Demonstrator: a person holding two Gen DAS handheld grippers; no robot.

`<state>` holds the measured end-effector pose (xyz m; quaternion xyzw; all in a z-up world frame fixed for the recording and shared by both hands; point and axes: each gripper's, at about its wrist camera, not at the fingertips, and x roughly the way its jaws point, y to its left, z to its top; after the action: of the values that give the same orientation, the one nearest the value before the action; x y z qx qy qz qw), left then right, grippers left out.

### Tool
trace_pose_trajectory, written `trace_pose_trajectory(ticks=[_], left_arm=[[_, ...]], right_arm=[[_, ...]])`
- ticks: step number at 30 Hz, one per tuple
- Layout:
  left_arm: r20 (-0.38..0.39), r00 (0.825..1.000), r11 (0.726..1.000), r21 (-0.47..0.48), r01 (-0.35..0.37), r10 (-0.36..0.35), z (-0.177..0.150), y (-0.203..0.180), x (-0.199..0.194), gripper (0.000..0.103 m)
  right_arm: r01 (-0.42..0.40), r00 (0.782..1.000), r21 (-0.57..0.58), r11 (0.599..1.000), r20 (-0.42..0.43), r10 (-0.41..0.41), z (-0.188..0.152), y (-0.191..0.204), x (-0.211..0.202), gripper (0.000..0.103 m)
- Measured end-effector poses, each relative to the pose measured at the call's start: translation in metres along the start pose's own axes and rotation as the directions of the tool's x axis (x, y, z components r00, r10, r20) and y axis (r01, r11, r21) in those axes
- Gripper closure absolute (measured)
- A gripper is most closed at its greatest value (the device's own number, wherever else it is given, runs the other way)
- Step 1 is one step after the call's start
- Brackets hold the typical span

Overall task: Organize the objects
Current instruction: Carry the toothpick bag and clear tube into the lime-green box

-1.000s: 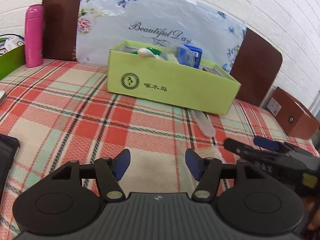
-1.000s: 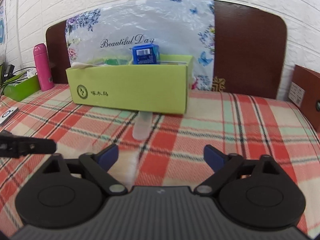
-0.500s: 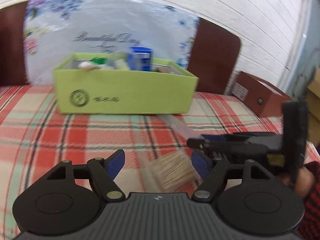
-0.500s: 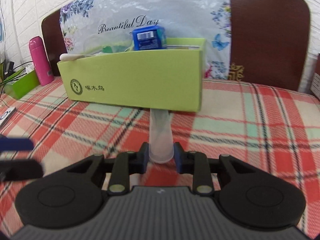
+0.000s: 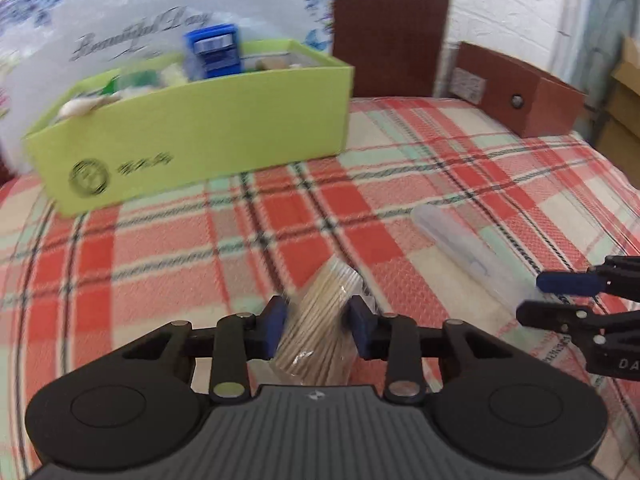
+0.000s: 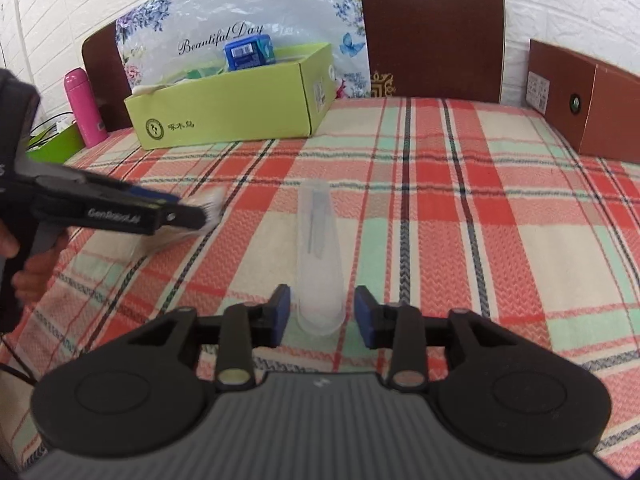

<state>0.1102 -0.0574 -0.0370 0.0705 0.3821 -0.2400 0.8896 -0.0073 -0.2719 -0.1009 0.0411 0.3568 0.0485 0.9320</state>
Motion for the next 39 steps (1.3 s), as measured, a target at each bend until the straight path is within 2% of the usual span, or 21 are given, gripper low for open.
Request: trace_pose_trajectory(ticks=[2, 3, 4, 6, 8, 9, 10, 11, 14, 16, 19, 20, 21, 24, 25, 28, 31, 35, 39], left_arm=[[0.007, 1.000, 1.000, -0.028, -0.009, 0.009, -0.009, -0.006, -0.013, 0.066], [0.017, 1.000, 0.999, -0.048, -0.016, 0.017, -0.013, -0.008, -0.018, 0.059], [0.026, 0.999, 0.997, -0.068, -0.028, 0.030, -0.017, -0.009, -0.022, 0.042], [0.047, 0.997, 0.994, -0.094, -0.051, 0.055, -0.022, -0.009, -0.027, 0.028], [0.037, 0.998, 0.995, -0.085, -0.047, 0.050, -0.022, -0.007, -0.025, 0.028], [0.021, 0.999, 0.996, -0.078, -0.043, 0.044, -0.021, -0.006, -0.023, 0.030], [0.010, 1.000, 0.997, -0.072, -0.026, 0.027, -0.021, -0.005, -0.021, 0.046], [0.003, 1.000, 0.997, -0.071, -0.002, 0.003, -0.022, -0.004, -0.020, 0.053], [0.016, 1.000, 0.997, -0.083, -0.006, 0.007, -0.024, -0.001, -0.021, 0.052], [0.020, 0.999, 0.995, -0.093, -0.029, 0.031, -0.026, 0.000, -0.020, 0.036], [0.036, 0.999, 0.996, -0.085, -0.036, 0.040, -0.032, 0.002, -0.021, 0.036], [0.038, 0.999, 0.996, -0.084, -0.035, 0.038, -0.033, 0.002, -0.022, 0.037], [0.039, 0.998, 0.996, -0.086, -0.035, 0.038, -0.034, 0.003, -0.022, 0.043], [0.042, 0.999, 0.996, -0.088, -0.015, 0.018, -0.032, 0.005, -0.023, 0.068], [0.042, 0.999, 0.995, -0.098, -0.004, 0.008, -0.032, 0.006, -0.024, 0.077], [0.042, 0.999, 0.991, -0.129, 0.024, -0.018, -0.030, 0.008, -0.026, 0.083], [0.056, 0.997, 0.984, -0.167, 0.064, -0.055, -0.027, 0.011, -0.034, 0.084], [0.118, 0.992, 0.981, -0.181, 0.075, -0.054, -0.015, 0.016, -0.052, 0.084], [0.210, 0.977, 0.979, -0.184, 0.084, -0.044, 0.009, 0.026, -0.074, 0.084]], right_arm=[[0.011, 1.000, -0.002, 1.000, 0.023, -0.011, 0.004, 0.003, 0.002, 0.054], [0.011, 1.000, 0.000, 1.000, 0.028, -0.011, 0.007, 0.005, 0.005, 0.052], [0.006, 1.000, 0.000, 1.000, 0.030, -0.006, 0.009, 0.007, 0.008, 0.052], [-0.006, 0.999, -0.006, 1.000, 0.036, 0.006, 0.011, 0.011, 0.011, 0.049], [-0.007, 0.999, -0.022, 1.000, 0.032, 0.007, 0.010, 0.015, 0.014, 0.047], [-0.001, 1.000, -0.030, 1.000, 0.028, 0.002, 0.010, 0.016, 0.015, 0.047], [0.012, 1.000, -0.034, 0.999, 0.023, -0.011, 0.009, 0.017, 0.017, 0.047], [0.026, 0.999, -0.036, 0.999, 0.020, -0.025, 0.008, 0.016, 0.018, 0.047], [0.036, 0.999, -0.018, 0.999, 0.008, -0.036, 0.008, 0.012, 0.022, 0.047], [0.043, 0.999, -0.021, 0.999, 0.001, -0.043, 0.009, 0.011, 0.026, 0.047], [0.051, 0.999, -0.041, 0.998, -0.001, -0.052, 0.012, 0.015, 0.033, 0.049], [0.054, 0.999, -0.046, 0.998, -0.003, -0.054, 0.012, 0.016, 0.034, 0.050], [0.052, 0.999, -0.050, 0.997, -0.002, -0.052, 0.013, 0.018, 0.036, 0.059], [0.044, 0.999, -0.071, 0.997, -0.003, -0.044, 0.014, 0.025, 0.037, 0.074], [0.042, 0.999, -0.076, 0.996, -0.002, -0.042, 0.014, 0.029, 0.038, 0.076], [0.009, 1.000, -0.058, 0.998, -0.003, -0.009, 0.016, 0.036, 0.036, 0.076], [-0.080, 0.997, -0.028, 0.996, 0.003, 0.080, 0.022, 0.043, 0.030, 0.076], [-0.134, 0.988, -0.035, 0.990, 0.066, 0.136, 0.039, 0.056, 0.016, 0.076], [-0.158, 0.976, -0.045, 0.986, 0.144, 0.163, 0.066, 0.061, 0.007, 0.076]])
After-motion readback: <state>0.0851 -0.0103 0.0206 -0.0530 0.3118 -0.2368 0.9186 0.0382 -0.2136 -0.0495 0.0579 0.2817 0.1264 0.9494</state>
